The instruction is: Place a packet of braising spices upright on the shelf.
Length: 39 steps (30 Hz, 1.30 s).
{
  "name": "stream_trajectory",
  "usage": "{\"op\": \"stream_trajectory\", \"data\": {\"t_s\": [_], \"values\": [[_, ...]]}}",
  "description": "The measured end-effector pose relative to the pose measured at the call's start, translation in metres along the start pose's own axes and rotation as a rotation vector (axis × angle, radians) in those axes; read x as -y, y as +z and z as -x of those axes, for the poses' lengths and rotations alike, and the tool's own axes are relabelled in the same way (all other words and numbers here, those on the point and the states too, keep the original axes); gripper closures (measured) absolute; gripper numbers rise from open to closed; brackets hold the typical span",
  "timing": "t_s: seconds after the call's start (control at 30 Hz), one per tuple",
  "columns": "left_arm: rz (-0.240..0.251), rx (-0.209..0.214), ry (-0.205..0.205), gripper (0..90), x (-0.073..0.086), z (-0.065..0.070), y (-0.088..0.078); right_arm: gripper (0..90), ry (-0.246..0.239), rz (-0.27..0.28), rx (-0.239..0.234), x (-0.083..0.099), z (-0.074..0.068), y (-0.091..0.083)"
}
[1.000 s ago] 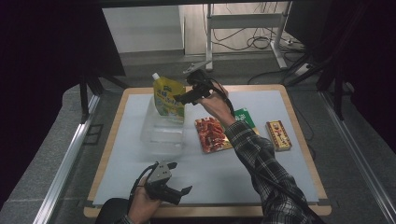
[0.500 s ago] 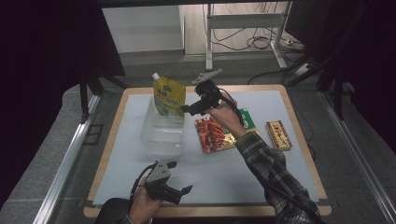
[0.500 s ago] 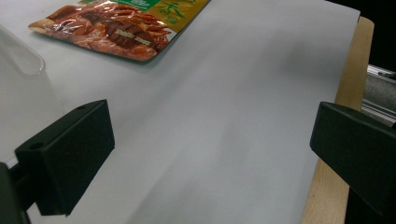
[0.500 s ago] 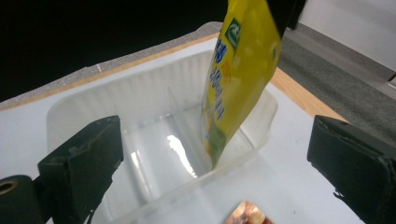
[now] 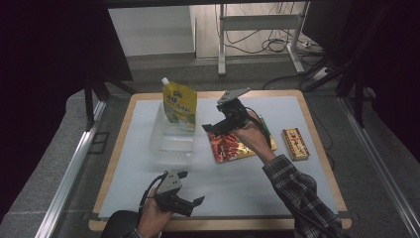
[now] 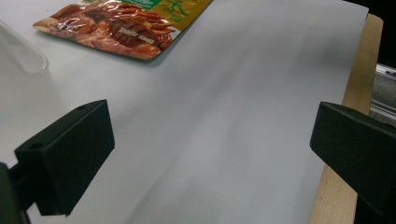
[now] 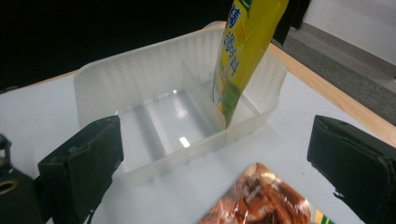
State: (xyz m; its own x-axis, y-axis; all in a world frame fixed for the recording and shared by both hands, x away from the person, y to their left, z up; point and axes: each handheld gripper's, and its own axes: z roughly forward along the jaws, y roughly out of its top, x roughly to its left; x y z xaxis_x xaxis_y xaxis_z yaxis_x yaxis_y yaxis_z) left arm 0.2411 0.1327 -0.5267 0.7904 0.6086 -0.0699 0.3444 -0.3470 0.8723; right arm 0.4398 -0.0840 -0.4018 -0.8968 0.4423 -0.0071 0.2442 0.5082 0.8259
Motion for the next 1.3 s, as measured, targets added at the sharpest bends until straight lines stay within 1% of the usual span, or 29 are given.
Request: {"op": "stream_trajectory", "data": {"t_s": [0.07, 0.2, 0.27, 0.33, 0.4, 0.5, 0.6, 0.67, 0.77, 0.8, 0.87, 0.9, 0.93, 0.97, 1.03, 1.07, 1.2, 1.3], "values": [[-0.003, -0.002, 0.0, 0.0, 0.0, 0.0, 0.0, 3.3, 0.003, 0.002, -0.001, 0.005, -0.002, -0.004], [-0.01, 0.01, -0.001, 0.0, 0.0, 0.001, 0.003, 3.3, 0.01, 0.002, -0.005, 0.017, -0.005, -0.012], [-0.012, 0.007, 0.004, 0.0, 0.0, 0.002, 0.004, 3.2, 0.016, 0.003, -0.004, 0.024, -0.007, -0.016], [-0.012, 0.003, 0.006, 0.0, -0.001, 0.003, 0.005, 3.2, 0.026, -0.015, -0.005, 0.031, -0.007, -0.02], [-0.02, -0.001, 0.006, 0.0, -0.001, 0.003, 0.007, 3.3, 0.028, -0.019, 0.0, 0.038, -0.008, -0.023], [-0.036, 0.005, -0.002, 0.0, -0.001, 0.004, 0.011, 3.3, 0.031, -0.017, 0.013, 0.048, -0.008, -0.031], [-0.062, -0.004, -0.009, 0.0, -0.002, 0.005, 0.015, 3.2, 0.039, -0.013, 0.026, 0.058, -0.006, -0.039], [-0.07, -0.016, -0.01, 0.0, -0.003, 0.006, 0.016, 3.2, 0.05, -0.009, 0.036, 0.066, -0.005, -0.044], [-0.067, -0.026, -0.021, 0.0, -0.005, 0.006, 0.019, 3.2, 0.071, -0.008, 0.044, 0.076, -0.002, -0.049], [-0.062, -0.022, -0.03, 0.0, -0.006, 0.006, 0.02, 3.2, 0.075, -0.015, 0.05, 0.079, -0.002, -0.05], [-0.052, 0.007, -0.027, 0.0, -0.009, 0.006, 0.02, 3.2, 0.083, -0.026, 0.062, 0.084, -0.001, -0.053], [-0.051, -0.001, -0.023, 0.0, -0.01, 0.007, 0.021, 3.3, 0.091, -0.021, 0.062, 0.087, 0.0, -0.055], [-0.056, -0.01, -0.019, 1.1, -0.012, 0.008, 0.022, 3.3, 0.102, -0.017, 0.061, 0.089, 0.0, -0.056], [-0.058, -0.009, -0.011, 2.0, -0.013, 0.007, 0.023, 3.2, 0.107, -0.019, 0.063, 0.091, 0.001, -0.057], [-0.055, -0.01, -0.006, 5.5, -0.016, 0.007, 0.025, 3.2, 0.106, -0.025, 0.079, 0.096, 0.001, -0.06], [-0.06, -0.017, -0.002, 7.6, -0.018, 0.007, 0.026, 3.2, 0.109, -0.027, 0.085, 0.098, 0.001, -0.061], [-0.054, -0.029, -0.02, 16.4, -0.022, 0.002, 0.028, 3.2, 0.124, -0.027, 0.095, 0.107, 0.002, -0.067], [-0.044, -0.026, -0.038, 23.1, -0.025, -0.001, 0.03, 3.3, 0.119, -0.024, 0.107, 0.114, 0.002, -0.071]]}}
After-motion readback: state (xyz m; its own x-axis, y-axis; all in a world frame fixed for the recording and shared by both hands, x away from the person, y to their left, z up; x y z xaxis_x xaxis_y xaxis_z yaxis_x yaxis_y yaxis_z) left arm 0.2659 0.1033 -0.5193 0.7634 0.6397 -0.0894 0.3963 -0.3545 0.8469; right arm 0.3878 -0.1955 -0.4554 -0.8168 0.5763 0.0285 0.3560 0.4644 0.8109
